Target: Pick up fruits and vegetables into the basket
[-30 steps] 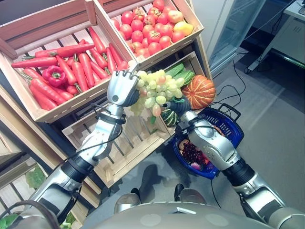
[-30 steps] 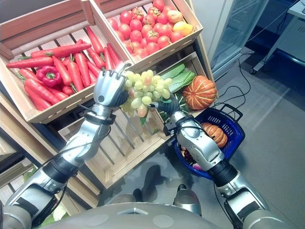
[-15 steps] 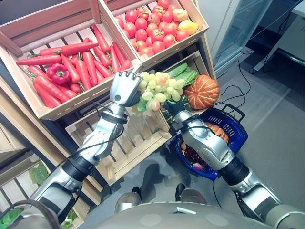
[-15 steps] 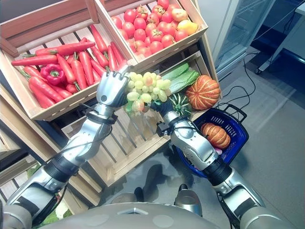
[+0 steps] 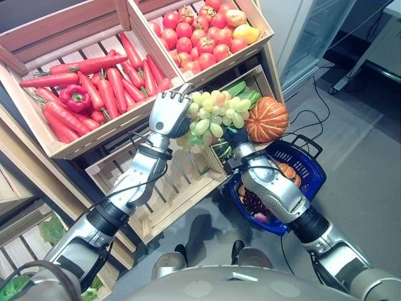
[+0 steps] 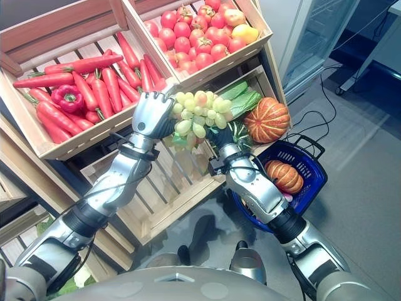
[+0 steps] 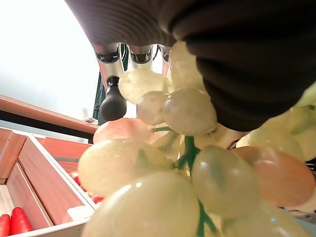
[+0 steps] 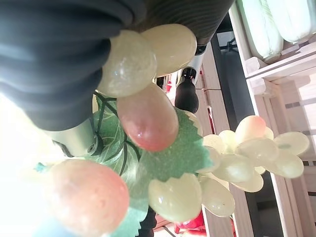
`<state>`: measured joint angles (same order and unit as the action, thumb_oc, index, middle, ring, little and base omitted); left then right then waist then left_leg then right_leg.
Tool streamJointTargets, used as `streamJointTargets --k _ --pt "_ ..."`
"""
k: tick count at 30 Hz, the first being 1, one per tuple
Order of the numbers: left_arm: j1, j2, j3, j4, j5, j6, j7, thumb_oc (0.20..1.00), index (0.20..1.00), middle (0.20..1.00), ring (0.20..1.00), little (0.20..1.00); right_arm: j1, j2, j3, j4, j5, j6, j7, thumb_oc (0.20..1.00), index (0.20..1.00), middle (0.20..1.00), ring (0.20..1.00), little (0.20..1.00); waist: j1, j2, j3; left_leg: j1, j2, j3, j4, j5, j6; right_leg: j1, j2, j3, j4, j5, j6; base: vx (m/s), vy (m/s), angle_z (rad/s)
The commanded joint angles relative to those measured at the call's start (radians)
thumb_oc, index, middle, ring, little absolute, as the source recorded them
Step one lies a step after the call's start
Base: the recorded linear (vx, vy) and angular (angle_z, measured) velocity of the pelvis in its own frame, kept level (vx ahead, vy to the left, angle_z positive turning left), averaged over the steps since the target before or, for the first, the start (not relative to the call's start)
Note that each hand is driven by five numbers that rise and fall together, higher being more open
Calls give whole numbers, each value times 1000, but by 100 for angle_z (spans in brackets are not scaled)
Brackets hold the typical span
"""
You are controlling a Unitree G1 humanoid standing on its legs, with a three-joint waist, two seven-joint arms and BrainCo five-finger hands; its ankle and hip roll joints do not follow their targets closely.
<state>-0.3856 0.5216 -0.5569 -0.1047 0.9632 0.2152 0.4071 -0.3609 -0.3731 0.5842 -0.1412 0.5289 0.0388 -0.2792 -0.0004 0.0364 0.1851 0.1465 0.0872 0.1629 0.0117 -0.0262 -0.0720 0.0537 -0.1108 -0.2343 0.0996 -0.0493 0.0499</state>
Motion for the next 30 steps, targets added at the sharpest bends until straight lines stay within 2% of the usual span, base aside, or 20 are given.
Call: streamJointTargets --k 1,2,3,8,15,19,20,22,26,30 --pt "-73 22 -86 -33 0 -7 31 517 517 517 517 517 -175 91 -22 -193 -14 -143 34 200 200 200 200 200 2 -58 3 -2 -11 17 54 -76 37 45 -88 24 -23 13 107 0 0 0" --pt "-62 23 -76 -22 -24 -1 30 614 614 614 614 614 -169 89 -26 -198 -5 -152 40 200 200 200 200 200 3 -58 3 -2 -10 18 53 -76 36 45 -88 23 -22 13 107 0 0 0" --pt "-53 26 -70 -14 -46 6 24 1000 1000 1000 1000 1000 -165 85 -31 -204 -1 -153 42 200 200 200 200 200 3 -57 2 -2 -10 19 54 -76 36 45 -88 24 -21 13 107 0 0 0" --pt "2 25 -42 48 -155 15 28 1000 1000 1000 1000 1000 -144 75 -72 -232 54 -147 43 200 200 200 200 200 4 -59 6 -3 -7 21 58 -75 35 43 -85 23 -15 11 103 0 0 0" --pt "94 30 6 96 -204 -66 65 1000 1000 1000 1000 1000 -108 55 -140 -243 86 -134 45 200 200 200 200 200 7 -58 7 -7 -4 22 61 -72 33 42 -82 19 -14 11 95 0 0 0" --pt "157 46 47 108 -209 -144 102 1000 1000 1000 1000 1000 -75 35 -188 -241 97 -142 47 200 200 200 200 200 10 -58 11 -14 -4 23 67 -73 32 38 -82 16 -10 10 91 0 0 0" --pt "181 51 63 110 -214 -206 123 1000 1000 1000 1000 1000 -59 25 -204 -240 91 -152 46 200 200 200 200 200 11 -59 16 -17 -3 25 72 -75 33 35 -83 15 -7 8 90 0 0 0" --pt "205 56 76 122 -266 -305 92 1000 1000 1000 1000 1000 -40 19 -224 -231 67 -171 53 200 200 200 200 200 12 -58 20 -23 -2 28 76 -76 34 29 -83 14 -3 8 88 0 0 0" --pt "266 63 91 124 -314 -410 32 1000 1000 1000 1000 1000 -8 -2 -262 -210 38 -196 52 200 200 200 200 200 10 -52 31 -30 0 31 83 -77 35 19 -83 18 5 8 87 0 0 0" --pt "330 89 113 122 -338 -451 25 1000 1000 1000 1000 1000 32 -35 -310 -181 57 -235 57 200 200 200 200 200 5 -43 49 -40 0 35 95 -80 38 3 -85 20 18 5 86 -40 12 -5"
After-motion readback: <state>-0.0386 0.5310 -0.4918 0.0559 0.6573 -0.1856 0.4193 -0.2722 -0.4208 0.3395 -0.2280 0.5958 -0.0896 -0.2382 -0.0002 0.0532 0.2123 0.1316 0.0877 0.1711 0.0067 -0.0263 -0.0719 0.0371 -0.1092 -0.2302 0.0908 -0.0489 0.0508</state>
